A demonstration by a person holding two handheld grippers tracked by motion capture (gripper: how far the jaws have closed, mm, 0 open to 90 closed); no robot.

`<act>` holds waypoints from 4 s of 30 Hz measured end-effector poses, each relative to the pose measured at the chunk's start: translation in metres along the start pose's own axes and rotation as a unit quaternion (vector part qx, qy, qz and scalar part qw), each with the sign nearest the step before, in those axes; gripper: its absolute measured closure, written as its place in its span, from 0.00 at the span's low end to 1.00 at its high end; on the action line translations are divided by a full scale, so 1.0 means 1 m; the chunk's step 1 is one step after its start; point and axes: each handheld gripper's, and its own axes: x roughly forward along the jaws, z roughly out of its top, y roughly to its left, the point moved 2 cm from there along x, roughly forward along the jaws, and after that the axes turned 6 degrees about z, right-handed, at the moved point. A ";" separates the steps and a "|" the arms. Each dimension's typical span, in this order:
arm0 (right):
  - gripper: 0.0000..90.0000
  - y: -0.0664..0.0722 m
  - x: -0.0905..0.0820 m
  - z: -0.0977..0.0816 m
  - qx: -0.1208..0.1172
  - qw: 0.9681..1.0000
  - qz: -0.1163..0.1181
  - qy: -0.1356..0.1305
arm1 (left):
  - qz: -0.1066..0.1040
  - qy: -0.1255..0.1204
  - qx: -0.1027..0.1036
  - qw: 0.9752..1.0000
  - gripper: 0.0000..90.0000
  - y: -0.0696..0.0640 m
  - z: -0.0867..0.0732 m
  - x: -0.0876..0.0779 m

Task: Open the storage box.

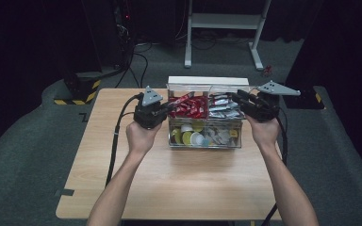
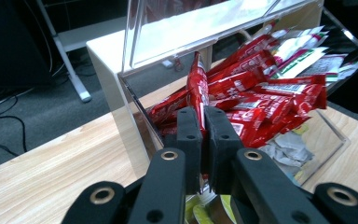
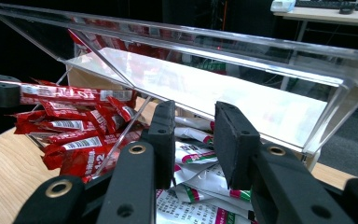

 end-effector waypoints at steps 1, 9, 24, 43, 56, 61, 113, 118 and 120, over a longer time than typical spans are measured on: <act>0.77 0.000 0.000 0.000 0.000 1.000 0.000 0.000 | -0.005 -0.003 0.000 1.000 0.95 0.001 0.000 -0.002; 0.77 0.000 0.000 0.000 0.000 1.000 0.000 0.001 | -0.012 -0.009 0.000 1.000 0.95 0.004 -0.002 -0.012; 0.76 0.000 0.000 0.001 -0.002 1.000 -0.001 0.007 | -0.032 -0.022 -0.005 0.999 0.96 0.010 -0.003 -0.028; 0.76 -0.001 -0.001 0.001 -0.006 1.000 -0.004 0.013 | -0.031 -0.037 -0.016 0.999 0.96 0.020 -0.014 -0.054; 0.76 -0.001 -0.001 0.001 -0.003 1.000 -0.004 0.012 | -0.031 -0.055 -0.044 0.997 0.95 0.036 -0.024 -0.077; 0.75 -0.001 0.000 0.000 -0.001 1.000 -0.004 0.010 | -0.026 -0.056 -0.052 0.997 0.95 0.043 -0.029 -0.084; 0.74 -0.001 0.000 0.000 0.000 1.000 -0.005 0.012 | 0.055 -0.003 -0.111 0.992 0.96 0.079 -0.115 -0.071; 0.74 -0.001 0.000 0.000 -0.001 1.000 -0.006 0.012 | 0.058 0.007 -0.111 0.992 0.96 0.076 -0.122 -0.061; 0.74 -0.001 0.000 0.000 0.000 1.000 -0.006 0.012 | 0.058 0.011 -0.111 0.992 0.96 0.075 -0.124 -0.058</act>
